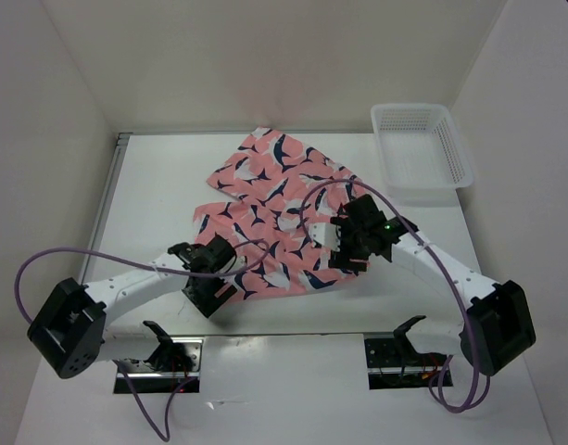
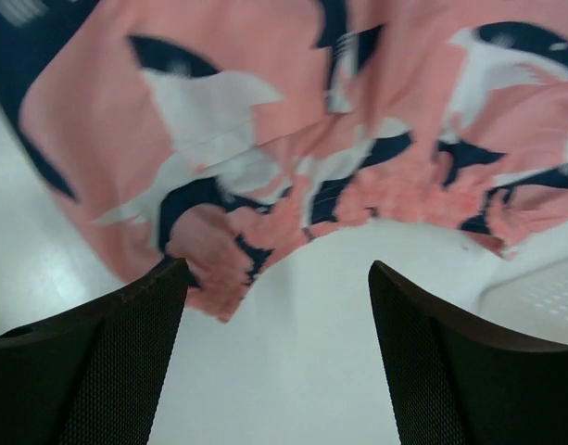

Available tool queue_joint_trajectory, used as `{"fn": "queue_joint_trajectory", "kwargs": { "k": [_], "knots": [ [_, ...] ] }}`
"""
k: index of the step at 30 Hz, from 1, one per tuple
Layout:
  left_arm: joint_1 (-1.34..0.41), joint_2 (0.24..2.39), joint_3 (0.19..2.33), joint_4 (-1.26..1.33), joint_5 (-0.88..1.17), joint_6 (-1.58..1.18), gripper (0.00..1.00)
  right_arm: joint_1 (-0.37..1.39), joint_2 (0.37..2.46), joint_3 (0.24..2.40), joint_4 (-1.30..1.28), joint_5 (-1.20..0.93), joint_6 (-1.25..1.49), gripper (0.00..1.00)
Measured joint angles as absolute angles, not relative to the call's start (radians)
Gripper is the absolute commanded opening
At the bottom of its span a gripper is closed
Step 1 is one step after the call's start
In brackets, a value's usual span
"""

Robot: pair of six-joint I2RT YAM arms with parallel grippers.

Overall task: Fold and stack the shorts
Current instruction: Fold the shorts

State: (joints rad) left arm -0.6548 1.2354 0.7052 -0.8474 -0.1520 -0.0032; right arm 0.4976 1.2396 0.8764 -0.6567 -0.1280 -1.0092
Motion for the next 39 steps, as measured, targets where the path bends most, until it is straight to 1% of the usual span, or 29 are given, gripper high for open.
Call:
{"fn": "queue_joint_trajectory", "kwargs": {
  "k": [4,6,9,10,11,14,15,17,18,19,20,21,22,23,26,28,32,36,39],
  "knots": [
    [-0.677,1.302,0.625,-0.772,-0.229,-0.001,0.88,0.515,1.229,0.794,-0.712,-0.11,-1.065,0.83],
    [-0.678,1.317,0.631,-0.776,-0.24,-0.001,0.84,0.515,1.225,0.759,-0.743,-0.096,-1.09,0.83],
    [-0.682,1.349,0.643,-0.771,-0.256,0.003,0.62,0.521,1.224,0.733,-0.764,-0.081,-1.121,0.83],
    [-0.683,1.361,0.648,-0.77,-0.262,0.001,0.5,0.526,1.223,0.725,-0.763,-0.08,-1.126,0.83],
    [-0.683,1.373,0.651,-0.766,-0.266,-0.001,0.47,0.533,1.22,0.712,-0.76,-0.074,-1.133,0.81],
    [-0.685,1.407,0.662,-0.763,-0.284,0.002,0.37,0.563,1.218,0.664,-0.736,-0.06,-1.148,0.67],
    [-0.685,1.413,0.664,-0.763,-0.286,0.002,0.28,0.572,1.218,0.646,-0.715,-0.056,-1.148,0.58],
    [-0.685,1.423,0.668,-0.758,-0.29,0.0,0.15,0.58,1.218,0.612,-0.673,-0.042,-1.152,0.49],
    [-0.685,1.427,0.668,-0.754,-0.29,0.0,0.0,0.58,1.218,0.599,-0.654,-0.036,-1.151,0.36],
    [-0.685,1.431,0.669,-0.75,-0.288,0.001,0.0,0.581,1.218,0.587,-0.633,-0.03,-1.156,0.3],
    [-0.685,1.434,0.672,-0.751,-0.286,0.002,0.0,0.581,1.218,0.577,-0.614,-0.026,-1.154,0.22],
    [-0.684,1.436,0.675,-0.754,-0.282,0.003,0.0,0.582,1.218,0.57,-0.599,-0.021,-1.152,0.09],
    [-0.684,1.438,0.679,-0.757,-0.274,0.003,0.0,0.582,1.218,0.565,-0.584,-0.017,-1.155,0.02],
    [-0.681,1.439,0.687,-0.76,-0.261,0.002,0.0,0.582,1.218,0.564,-0.575,-0.015,-1.153,0.0],
    [-0.668,1.436,0.733,-0.78,-0.196,-0.001,0.0,0.583,1.216,0.577,-0.579,-0.025,-1.143,0.0],
    [-0.649,1.42,0.796,-0.833,-0.148,-0.001,0.0,0.591,1.215,0.628,-0.632,-0.047,-1.13,0.0],
    [-0.587,1.35,0.985,-0.968,-0.059,-0.001,0.0,0.644,1.213,0.875,-0.78,-0.158,-1.033,0.0],
    [-0.509,1.31,1.212,-1.024,0.015,-0.001,0.0,0.659,1.2,1.167,-0.825,-0.324,-0.868,0.0],
    [-0.434,1.316,1.336,-1.041,0.042,-0.002,0.0,0.659,1.163,1.254,-0.841,-0.384,-0.775,0.0]
  ]
}}
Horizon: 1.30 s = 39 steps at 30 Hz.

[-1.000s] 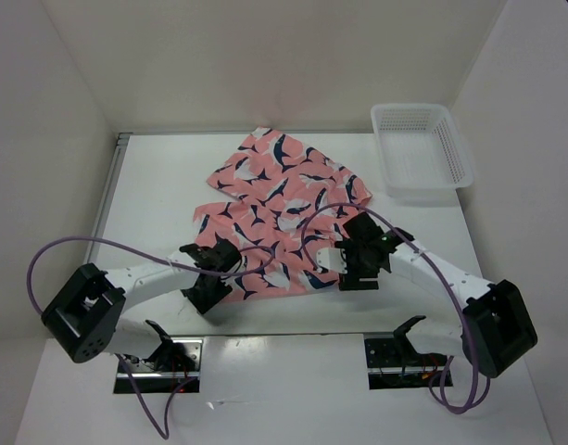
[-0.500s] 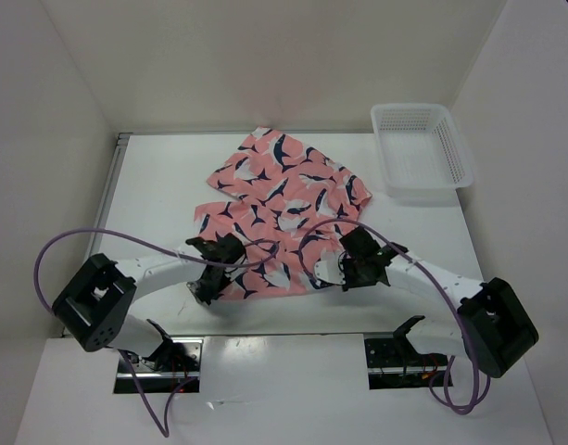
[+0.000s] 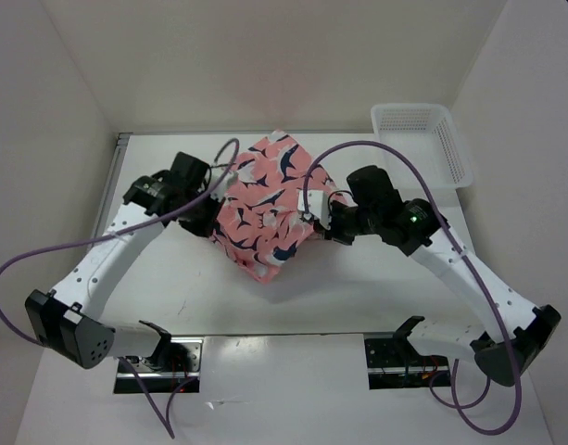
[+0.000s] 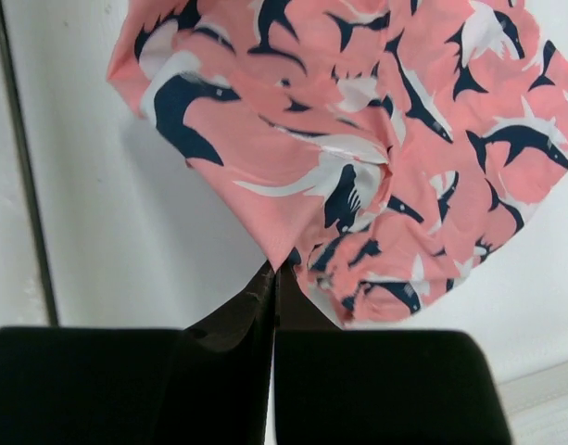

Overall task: Fold and stack the shorts
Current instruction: Fold the shorts

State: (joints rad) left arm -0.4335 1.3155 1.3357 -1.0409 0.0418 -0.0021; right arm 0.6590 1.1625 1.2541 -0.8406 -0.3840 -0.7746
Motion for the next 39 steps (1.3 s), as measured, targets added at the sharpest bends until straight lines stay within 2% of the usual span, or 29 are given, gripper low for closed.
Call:
{"fn": "queue_joint_trajectory", "kwargs": {
  "k": [5,11,19,24,29,30,31,32,33,35,36,39],
  "knots": [
    [-0.261,1.408,1.542,-0.965,0.043,-0.002,0.0,0.643,1.135,1.268,-0.893,-0.382,-0.702,0.0],
    [-0.125,1.752,1.986,-0.818,0.047,-0.004,0.0,0.421,1.15,1.224,-0.879,-0.424,-0.652,0.0],
    [-0.204,2.268,2.614,-0.761,0.109,-0.004,0.0,0.268,1.266,1.061,-0.714,-0.521,-0.528,0.0],
    [-0.281,2.57,2.991,-0.76,0.098,-0.003,0.0,0.167,1.32,1.032,-0.664,-0.535,-0.461,0.0],
    [-0.319,2.679,3.047,-0.755,0.087,-0.003,0.0,0.126,1.349,1.027,-0.606,-0.525,-0.423,0.0],
    [-0.32,2.698,3.062,-0.751,0.085,-0.003,0.0,0.126,1.353,1.02,-0.59,-0.516,-0.413,0.02],
    [-0.319,2.714,3.071,-0.743,0.081,-0.003,0.0,0.126,1.359,1.013,-0.575,-0.505,-0.398,0.26],
    [-0.317,2.725,3.074,-0.736,0.076,-0.003,0.04,0.126,1.364,1.005,-0.557,-0.484,-0.373,0.31],
    [-0.315,2.736,3.081,-0.73,0.07,-0.003,0.24,0.126,1.372,0.998,-0.535,-0.458,-0.353,0.33],
    [-0.311,2.757,3.087,-0.711,0.054,0.002,0.49,0.126,1.389,0.991,-0.493,-0.401,-0.313,0.59],
    [-0.31,2.766,3.089,-0.702,0.046,0.0,0.73,0.126,1.397,0.99,-0.471,-0.366,-0.296,0.65],
    [-0.306,2.78,3.089,-0.688,0.027,-0.001,0.91,0.126,1.406,0.989,-0.413,-0.263,-0.255,0.75]
  ]
}}
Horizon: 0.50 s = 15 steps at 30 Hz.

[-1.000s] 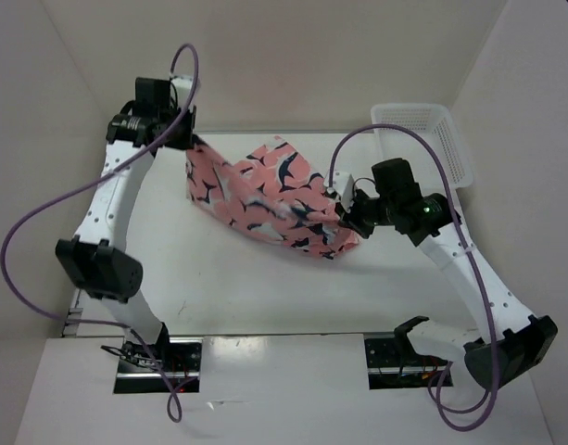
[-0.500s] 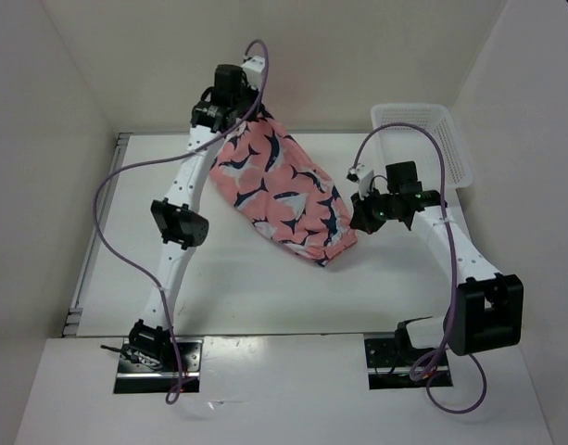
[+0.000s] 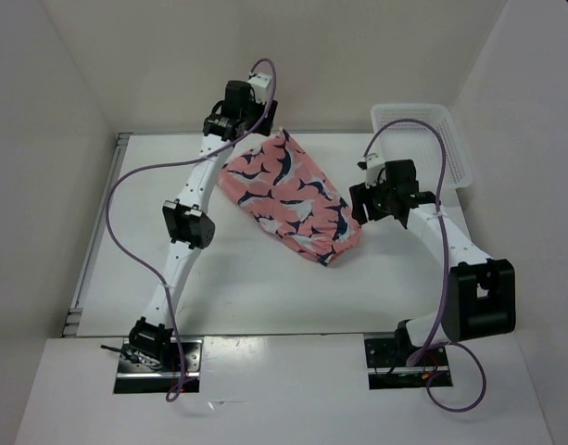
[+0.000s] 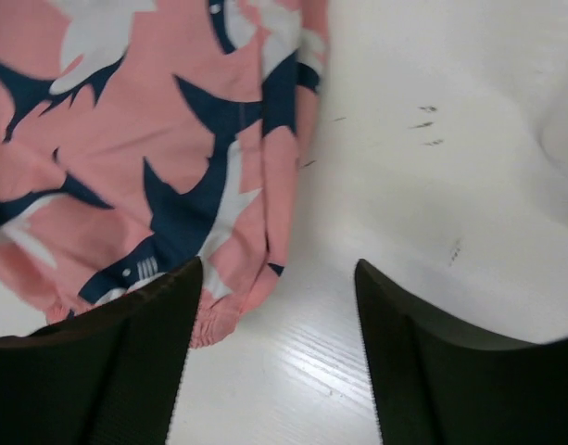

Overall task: Fold and stack the shorts
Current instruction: Fold the shorts

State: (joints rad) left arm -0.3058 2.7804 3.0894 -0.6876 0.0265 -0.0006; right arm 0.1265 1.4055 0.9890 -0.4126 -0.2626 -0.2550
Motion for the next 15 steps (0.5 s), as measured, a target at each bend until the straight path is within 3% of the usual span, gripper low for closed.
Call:
{"fn": "queue_joint_trajectory", "kwargs": {
  "k": [1,9,12,15],
  "knots": [
    [-0.302,2.78,3.089,-0.687,0.022,0.0,0.98,0.126,1.406,0.991,-0.4,-0.235,-0.244,0.76],
    [-0.207,2.769,3.093,-0.794,0.101,-0.002,1.0,0.211,1.393,1.024,-0.385,-0.068,-0.265,0.76],
    [-0.124,2.748,3.055,-0.902,0.139,-0.002,1.0,0.348,1.385,1.029,-0.384,-0.049,-0.307,0.73],
    [-0.049,2.748,3.041,-0.983,0.176,-0.002,1.0,0.453,1.396,1.037,-0.381,-0.06,-0.333,0.63]
  ]
}}
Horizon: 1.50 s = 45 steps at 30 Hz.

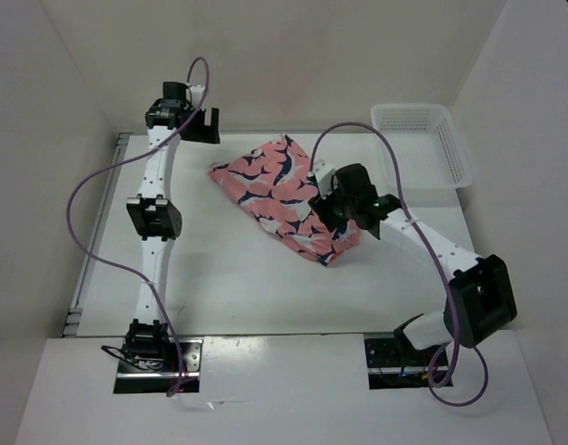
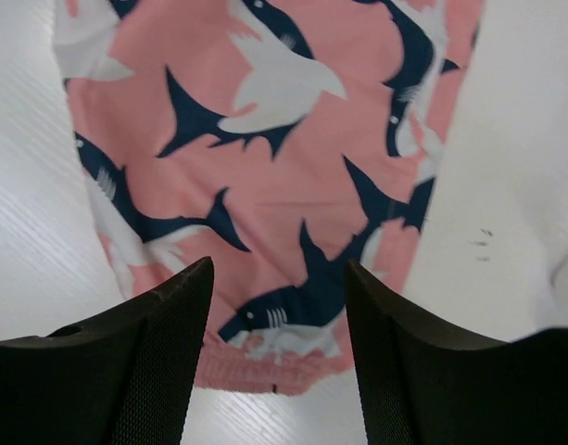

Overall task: Fold and stack the shorts
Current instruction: Fold the shorts

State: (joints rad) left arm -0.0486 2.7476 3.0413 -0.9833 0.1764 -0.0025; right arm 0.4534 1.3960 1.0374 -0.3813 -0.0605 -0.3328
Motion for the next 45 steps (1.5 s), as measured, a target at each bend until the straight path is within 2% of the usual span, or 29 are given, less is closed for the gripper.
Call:
{"fn": "queue_joint_trajectory", "kwargs": {
  "k": [3,12,15,19,20,21,23,24,27,28,29,33,38,45],
  "knots": [
    [0.011,2.758,3.05,-1.028,0.225,-0.004,1.0,0.497,1.433,1.042,-0.362,-0.065,-0.35,0.52],
    [-0.032,2.845,3.059,-1.081,0.299,-0.003,1.0,0.5,1.53,1.029,-0.349,-0.064,-0.347,0.5],
    [-0.051,2.872,3.041,-1.102,0.313,-0.004,0.95,0.5,1.53,1.022,-0.343,-0.064,-0.341,0.5],
    [-0.048,2.891,3.02,-1.161,0.33,-0.005,0.8,0.5,1.53,1.021,-0.34,-0.059,-0.338,0.5],
    [-0.044,2.895,3.025,-1.172,0.336,-0.005,0.66,0.5,1.53,1.021,-0.337,-0.059,-0.338,0.5],
    [-0.04,2.896,3.033,-1.187,0.339,-0.007,0.57,0.5,1.53,1.021,-0.333,-0.059,-0.338,0.5],
    [-0.031,2.9,3.039,-1.218,0.342,-0.003,0.46,0.5,1.53,1.021,-0.328,-0.059,-0.338,0.5],
    [-0.027,2.902,3.038,-1.229,0.344,-0.004,0.35,0.5,1.53,1.021,-0.325,-0.059,-0.338,0.5],
    [-0.016,2.896,2.994,-1.242,0.367,-0.004,0.13,0.5,1.53,1.021,-0.323,-0.055,-0.338,0.5],
    [-0.014,2.877,2.952,-1.234,0.38,-0.006,0.01,0.5,1.53,1.021,-0.322,-0.055,-0.338,0.5],
    [-0.009,2.855,2.903,-1.234,0.393,-0.008,0.0,0.5,1.53,1.021,-0.322,-0.053,-0.338,0.5],
    [0.008,2.69,2.564,-1.2,0.452,-0.009,0.0,0.5,1.523,1.021,-0.322,-0.035,-0.339,0.5],
    [0.029,2.32,1.88,-1.024,0.442,-0.006,0.01,0.5,1.489,1.007,-0.321,-0.021,-0.346,0.5],
    [0.045,2.034,1.462,-0.888,0.415,-0.005,0.09,0.481,1.486,1.01,-0.316,-0.024,-0.31,0.5]
  ]
}}
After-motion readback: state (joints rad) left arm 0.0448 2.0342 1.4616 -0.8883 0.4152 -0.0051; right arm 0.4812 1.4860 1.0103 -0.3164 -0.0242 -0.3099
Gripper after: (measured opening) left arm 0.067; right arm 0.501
